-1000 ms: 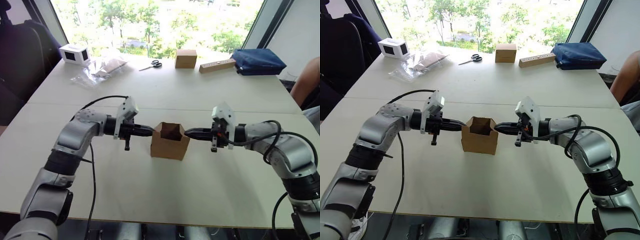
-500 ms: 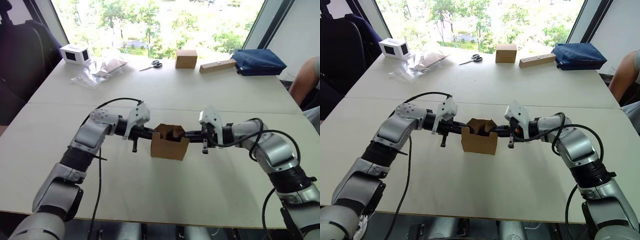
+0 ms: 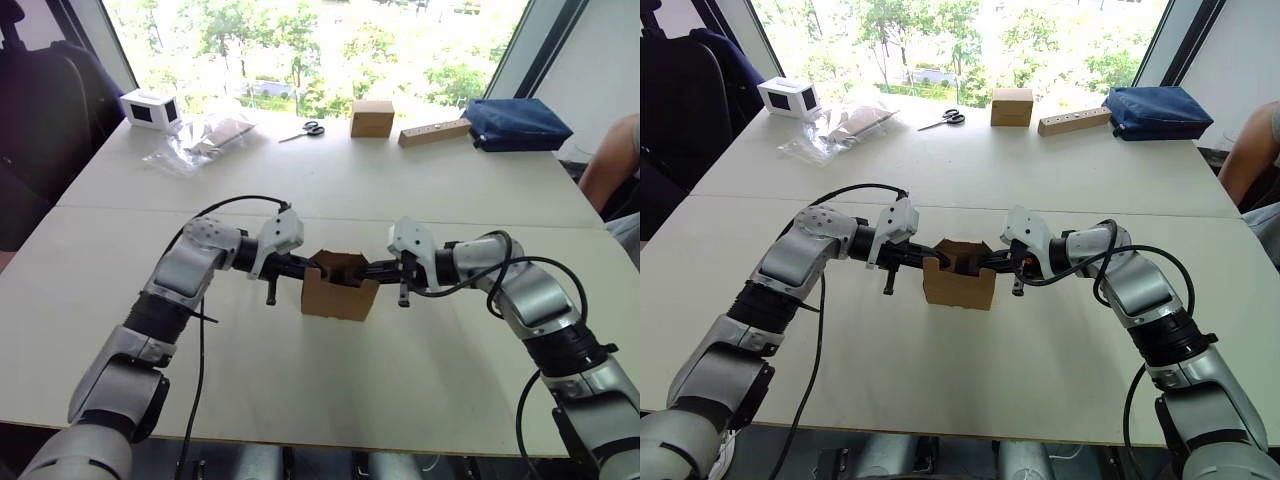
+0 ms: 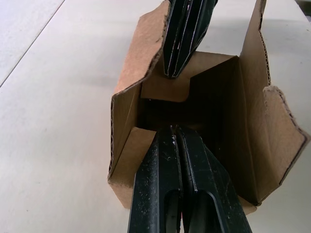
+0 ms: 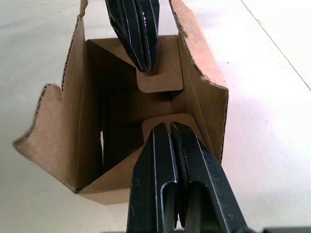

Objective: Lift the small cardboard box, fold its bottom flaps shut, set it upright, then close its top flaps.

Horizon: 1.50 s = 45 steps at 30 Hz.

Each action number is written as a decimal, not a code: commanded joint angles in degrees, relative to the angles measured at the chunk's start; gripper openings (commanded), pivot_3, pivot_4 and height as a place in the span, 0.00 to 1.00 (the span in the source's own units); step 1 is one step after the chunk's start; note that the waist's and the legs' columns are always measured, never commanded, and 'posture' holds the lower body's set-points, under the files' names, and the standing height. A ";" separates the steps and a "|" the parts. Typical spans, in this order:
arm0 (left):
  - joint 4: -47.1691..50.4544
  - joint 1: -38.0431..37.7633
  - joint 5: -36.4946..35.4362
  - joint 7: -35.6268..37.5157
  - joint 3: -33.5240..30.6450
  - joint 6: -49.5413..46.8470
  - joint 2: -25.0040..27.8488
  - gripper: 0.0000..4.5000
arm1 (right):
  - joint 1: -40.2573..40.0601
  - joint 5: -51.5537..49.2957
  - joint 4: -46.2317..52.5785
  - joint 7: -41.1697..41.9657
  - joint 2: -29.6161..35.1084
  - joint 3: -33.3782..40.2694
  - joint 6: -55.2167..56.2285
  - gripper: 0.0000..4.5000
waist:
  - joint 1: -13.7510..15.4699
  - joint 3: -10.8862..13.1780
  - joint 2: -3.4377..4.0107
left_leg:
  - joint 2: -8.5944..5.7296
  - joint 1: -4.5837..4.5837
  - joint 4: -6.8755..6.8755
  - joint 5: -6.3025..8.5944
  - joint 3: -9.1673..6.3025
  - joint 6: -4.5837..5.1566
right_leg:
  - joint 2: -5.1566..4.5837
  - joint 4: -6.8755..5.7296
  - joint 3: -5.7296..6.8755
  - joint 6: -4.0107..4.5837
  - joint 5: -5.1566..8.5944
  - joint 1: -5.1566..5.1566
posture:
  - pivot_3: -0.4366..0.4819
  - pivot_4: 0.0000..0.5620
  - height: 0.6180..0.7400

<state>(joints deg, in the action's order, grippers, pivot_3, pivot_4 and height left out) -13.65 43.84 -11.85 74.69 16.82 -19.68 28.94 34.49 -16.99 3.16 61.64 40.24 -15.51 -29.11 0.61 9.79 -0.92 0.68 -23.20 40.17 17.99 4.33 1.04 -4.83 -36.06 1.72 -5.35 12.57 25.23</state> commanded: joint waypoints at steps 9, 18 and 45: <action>2.73 4.03 -9.18 -0.41 -9.03 -11.03 0.85 0.02 | -1.28 -5.85 5.93 2.04 4.81 9.79 -4.98 0.00 | 0.04 0.01 -0.01 | 0.04 -0.04 0.00 0.00 -0.03 0.00 | -0.01 0.00 0.00 0.00 0.00 0.03 | 0.48 0.27 1.00; -13.22 8.31 -5.45 -5.31 -12.05 -4.64 1.23 0.02 | -4.80 -16.11 19.92 -3.30 8.55 22.97 -16.03 0.00 | 0.06 0.00 0.01 | 0.02 0.00 -0.01 0.00 -0.03 0.00 | 0.01 0.00 0.01 0.00 0.00 0.01 | 0.48 0.27 1.00; -51.91 19.37 8.49 4.49 -7.34 17.66 -13.22 0.02 | 0.28 -1.34 31.08 -17.30 3.60 -6.22 -15.31 0.00 | 0.08 0.01 -0.04 | -0.05 -0.15 0.04 0.04 0.02 0.08 | -0.02 0.03 0.10 0.00 -0.01 0.08 | 0.48 0.27 1.00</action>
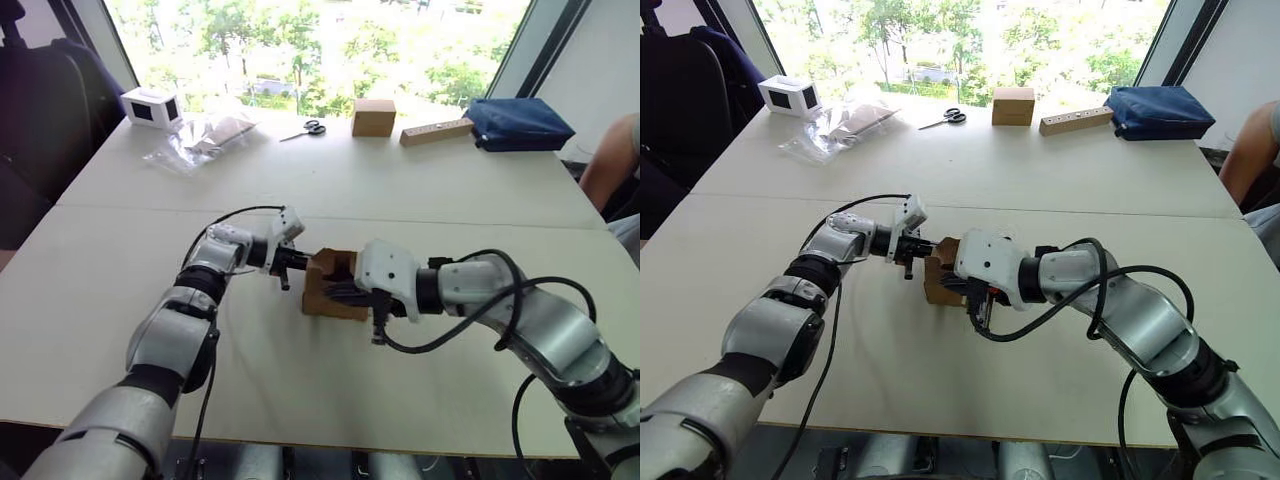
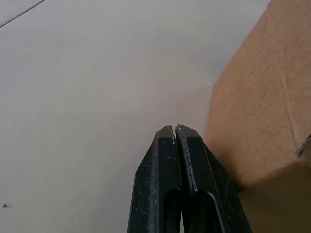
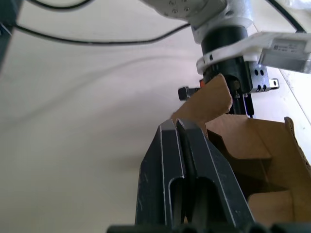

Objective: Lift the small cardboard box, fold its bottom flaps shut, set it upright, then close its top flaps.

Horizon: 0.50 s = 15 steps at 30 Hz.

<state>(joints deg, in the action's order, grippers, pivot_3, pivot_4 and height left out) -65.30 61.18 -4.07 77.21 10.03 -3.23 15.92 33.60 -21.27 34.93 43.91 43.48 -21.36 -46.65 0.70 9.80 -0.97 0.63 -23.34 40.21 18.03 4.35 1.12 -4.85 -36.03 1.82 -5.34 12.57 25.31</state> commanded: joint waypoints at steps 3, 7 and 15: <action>-0.58 2.43 1.09 3.49 -0.63 1.50 -0.28 0.02 | 1.08 3.88 -1.29 1.06 0.11 -0.34 2.59 0.00 | -0.08 0.00 0.00 | 0.00 0.00 0.00 0.01 -0.01 0.01 | 0.00 0.00 0.00 0.00 0.00 0.00 | 0.48 0.27 1.00; -0.91 2.95 1.48 3.71 -1.04 1.90 -0.62 0.02 | 0.65 5.44 -1.76 0.98 -0.81 -1.34 2.47 0.00 | -0.14 0.00 0.00 | 0.02 0.01 0.00 0.00 -0.02 0.01 | 0.01 -0.01 0.01 0.00 0.00 0.01 | 0.48 0.27 1.00; -1.14 3.39 1.47 3.37 -1.57 2.34 -1.44 0.02 | 0.52 7.41 -4.90 1.61 -2.91 -2.11 3.15 0.00 | -0.09 0.00 0.00 | 0.02 0.01 0.00 0.00 -0.05 0.01 | 0.00 -0.01 0.00 0.00 0.00 0.00 | 0.48 0.27 1.00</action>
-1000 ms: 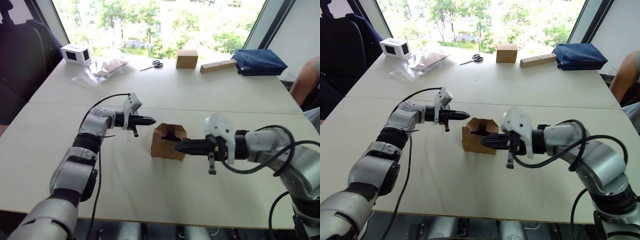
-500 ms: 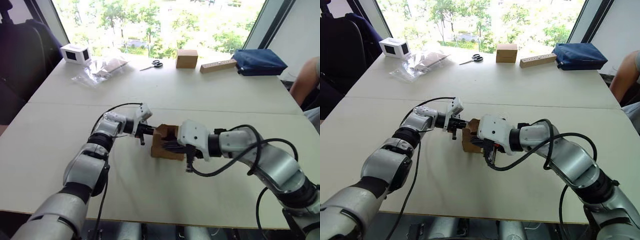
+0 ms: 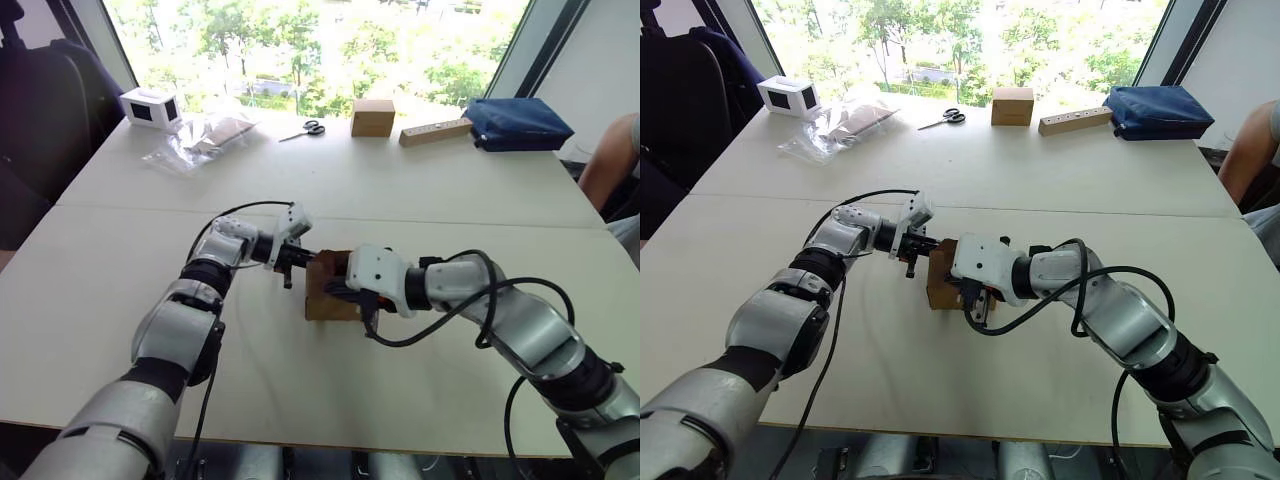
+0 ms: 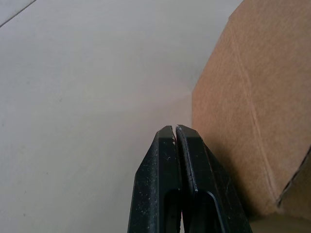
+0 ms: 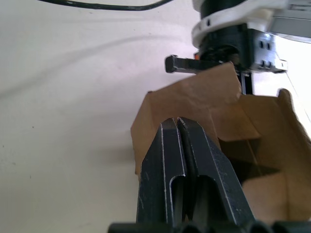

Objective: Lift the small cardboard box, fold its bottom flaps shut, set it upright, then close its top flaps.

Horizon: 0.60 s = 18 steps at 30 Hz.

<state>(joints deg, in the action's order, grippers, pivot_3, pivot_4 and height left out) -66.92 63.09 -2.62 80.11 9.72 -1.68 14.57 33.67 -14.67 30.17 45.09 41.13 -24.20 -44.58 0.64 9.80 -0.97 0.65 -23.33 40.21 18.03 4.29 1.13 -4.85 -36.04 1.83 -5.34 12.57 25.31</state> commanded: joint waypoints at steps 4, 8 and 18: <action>0.76 1.26 -0.01 0.59 -1.32 0.70 -0.10 0.02 | 0.05 1.26 -1.92 1.11 -1.21 0.82 1.99 0.00 | -0.05 0.00 0.00 | 0.00 0.00 0.00 0.00 -0.01 0.00 | 0.01 0.00 0.00 0.00 0.00 0.01 | 0.48 0.27 1.00; 0.94 0.82 0.07 0.26 -1.38 0.63 0.30 0.02 | 0.58 2.08 -3.59 1.60 -1.70 0.94 2.37 0.00 | -0.06 0.00 0.00 | 0.01 0.00 0.00 0.00 0.00 0.00 | 0.01 -0.01 0.00 0.00 0.00 0.01 | 0.48 0.27 1.00; 2.40 0.80 -3.99 -8.61 -9.50 -0.10 6.28 0.02 | 1.00 0.60 -2.87 3.02 -2.03 3.72 1.83 0.00 | -0.38 0.00 0.00 | 0.04 0.00 0.00 0.00 -0.05 0.00 | 0.01 -0.01 0.00 0.00 0.00 0.02 | 0.48 0.27 1.00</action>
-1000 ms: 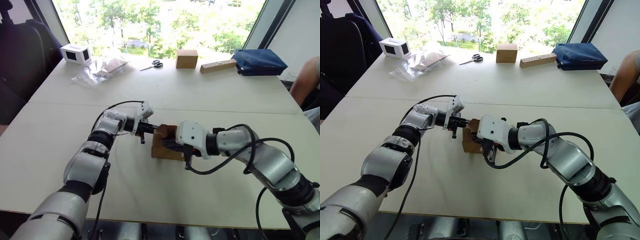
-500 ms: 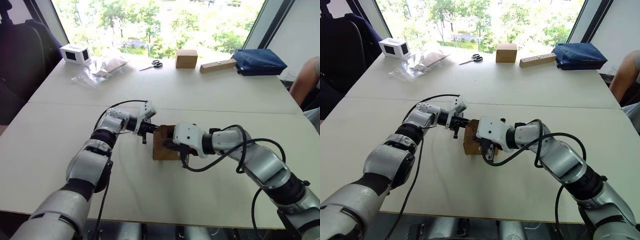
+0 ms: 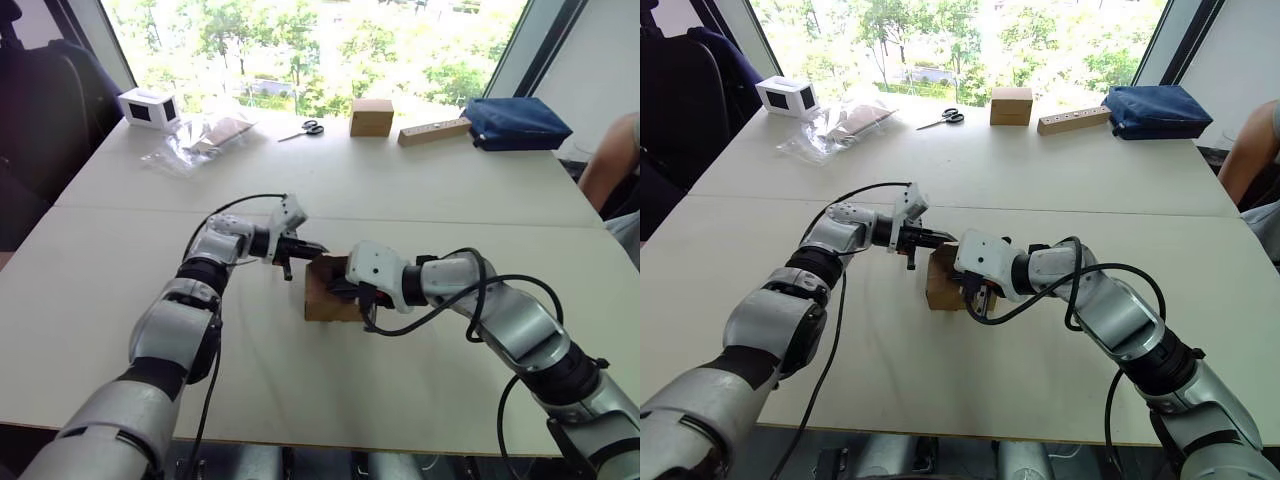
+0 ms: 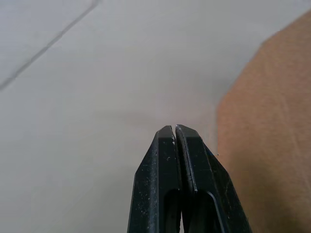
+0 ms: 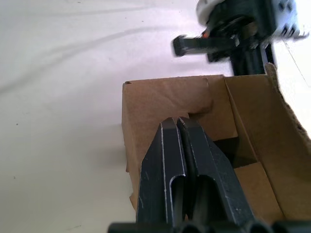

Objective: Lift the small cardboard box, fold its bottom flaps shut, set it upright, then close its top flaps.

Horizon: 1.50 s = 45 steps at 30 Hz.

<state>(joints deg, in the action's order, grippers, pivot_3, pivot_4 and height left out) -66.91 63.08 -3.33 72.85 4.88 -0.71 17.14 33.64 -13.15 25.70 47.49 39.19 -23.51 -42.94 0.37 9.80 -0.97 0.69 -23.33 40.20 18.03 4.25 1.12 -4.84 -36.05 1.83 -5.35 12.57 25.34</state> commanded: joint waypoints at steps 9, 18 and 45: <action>50.52 -18.45 -16.93 5.22 -6.35 -31.16 14.53 0.02 | 0.70 -0.83 0.97 0.85 -2.66 2.71 0.95 0.00 | -1.16 -0.01 0.02 | 0.18 -0.01 -0.06 -0.13 0.00 -0.24 | -0.01 -0.08 -0.02 0.00 0.00 0.00 | 0.48 0.27 1.00; 77.67 -31.46 -27.25 -1.69 -6.91 -47.78 19.16 0.02 | -0.25 -0.19 -0.98 1.42 -3.80 2.23 2.70 0.00 | -0.93 -0.01 0.02 | 0.14 0.03 -0.04 -0.03 -0.03 -0.07 | -0.06 -0.02 -0.03 0.01 0.01 -0.02 | 0.48 0.27 1.00; 73.90 -34.99 -23.79 -6.16 4.00 -38.11 17.47 0.02 | 5.07 -8.84 -4.09 0.89 -6.35 16.94 1.13 0.00 | -0.97 -0.02 0.03 | 0.14 0.08 -0.06 -0.04 -0.01 -0.07 | -0.03 -0.03 -0.03 0.02 0.01 -0.05 | 0.48 0.27 1.00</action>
<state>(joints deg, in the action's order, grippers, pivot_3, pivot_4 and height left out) 6.80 27.80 -27.24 66.96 8.57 -39.40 34.61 38.35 -23.65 23.10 49.05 32.32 -6.26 -43.84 -0.60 9.78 -0.93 0.84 -23.24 40.14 18.00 4.24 1.06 -4.85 -36.07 1.79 -5.33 12.58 25.29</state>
